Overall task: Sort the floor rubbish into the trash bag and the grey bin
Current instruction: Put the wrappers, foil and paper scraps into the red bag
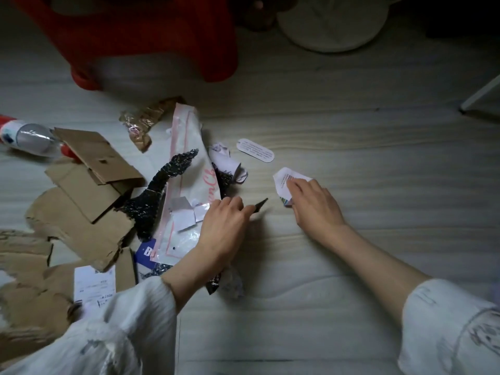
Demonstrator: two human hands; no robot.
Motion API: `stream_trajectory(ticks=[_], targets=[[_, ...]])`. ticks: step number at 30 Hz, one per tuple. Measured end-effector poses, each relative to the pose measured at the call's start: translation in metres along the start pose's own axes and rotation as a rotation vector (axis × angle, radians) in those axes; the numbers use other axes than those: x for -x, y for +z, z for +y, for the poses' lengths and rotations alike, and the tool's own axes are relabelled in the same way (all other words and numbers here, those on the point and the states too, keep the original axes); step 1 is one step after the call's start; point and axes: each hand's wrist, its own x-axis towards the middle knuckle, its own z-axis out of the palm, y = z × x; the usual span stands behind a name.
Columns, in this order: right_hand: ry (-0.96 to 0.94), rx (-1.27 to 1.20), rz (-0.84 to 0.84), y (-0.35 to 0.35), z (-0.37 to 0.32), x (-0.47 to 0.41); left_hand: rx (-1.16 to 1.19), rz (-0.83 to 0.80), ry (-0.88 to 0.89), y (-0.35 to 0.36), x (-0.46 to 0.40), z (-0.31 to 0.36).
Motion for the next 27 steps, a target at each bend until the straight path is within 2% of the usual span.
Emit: stream_trajectory(ticks=[3, 6, 10, 12, 14, 16, 19, 21, 24, 27], targets=[[-0.040, 0.036, 0.057, 0.004, 0.000, 0.008, 0.256, -0.060, -0.078, -0.004, 0.008, 0.009], [-0.041, 0.024, 0.109, -0.001, -0.001, 0.009, 0.379, -0.026, -0.187, -0.004, 0.008, 0.007], [0.005, -0.112, 0.297, -0.014, -0.006, -0.012, 0.284, 0.111, -0.132, 0.003, -0.006, -0.018], [0.040, -0.113, 0.322, -0.021, -0.016, -0.029, 0.208, 0.041, -0.127, 0.004, -0.009, -0.026], [0.027, -0.119, 0.218, -0.025, -0.027, -0.047, 0.166, -0.076, -0.109, 0.009, -0.006, -0.029], [-0.028, -0.103, -0.031, -0.025, -0.035, -0.065, 0.140, -0.174, -0.126, 0.015, 0.000, -0.030], [-0.098, -0.021, -0.253, -0.016, -0.039, -0.085, 0.084, -0.208, -0.137, 0.025, 0.008, -0.027], [-0.105, -0.001, -0.245, -0.010, -0.040, -0.087, 0.060, -0.158, -0.104, 0.027, 0.013, -0.027], [-0.103, 0.001, -0.129, -0.010, -0.038, -0.076, 0.061, -0.110, -0.043, 0.028, 0.014, -0.027], [-0.097, -0.014, -0.007, -0.007, -0.035, -0.054, 0.190, -0.071, 0.032, 0.028, 0.020, -0.020]])
